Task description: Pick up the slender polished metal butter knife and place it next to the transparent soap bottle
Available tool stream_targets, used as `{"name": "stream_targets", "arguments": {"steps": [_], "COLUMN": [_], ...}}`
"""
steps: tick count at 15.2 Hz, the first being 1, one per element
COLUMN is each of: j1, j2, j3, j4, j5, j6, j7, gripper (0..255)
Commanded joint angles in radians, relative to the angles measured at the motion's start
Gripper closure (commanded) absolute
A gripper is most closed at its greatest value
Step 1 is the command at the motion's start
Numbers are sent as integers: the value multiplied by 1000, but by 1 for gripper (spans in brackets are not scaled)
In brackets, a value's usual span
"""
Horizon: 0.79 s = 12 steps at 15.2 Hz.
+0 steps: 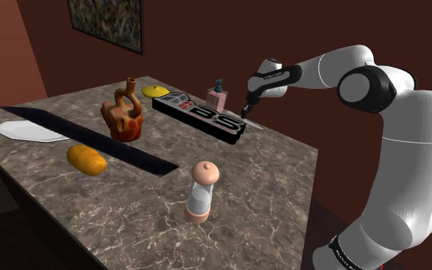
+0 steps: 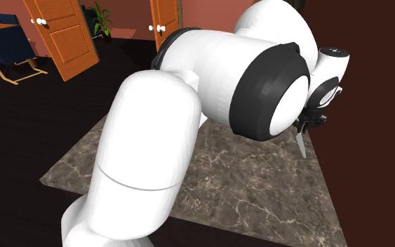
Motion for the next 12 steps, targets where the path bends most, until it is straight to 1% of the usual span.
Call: {"name": "stream_targets", "arguments": {"steps": [1, 3, 4, 9, 12], "j1": [0, 0, 0, 0, 3], "j2": [0, 0, 0, 0, -72], "j3": [0, 0, 0, 0, -4], "j4": [0, 0, 0, 0, -9], "j5": [0, 0, 0, 0, -8], "j6": [0, 0, 0, 0, -62], "j7": [0, 0, 0, 0, 5], "gripper": [255, 255, 0, 0, 0]}}
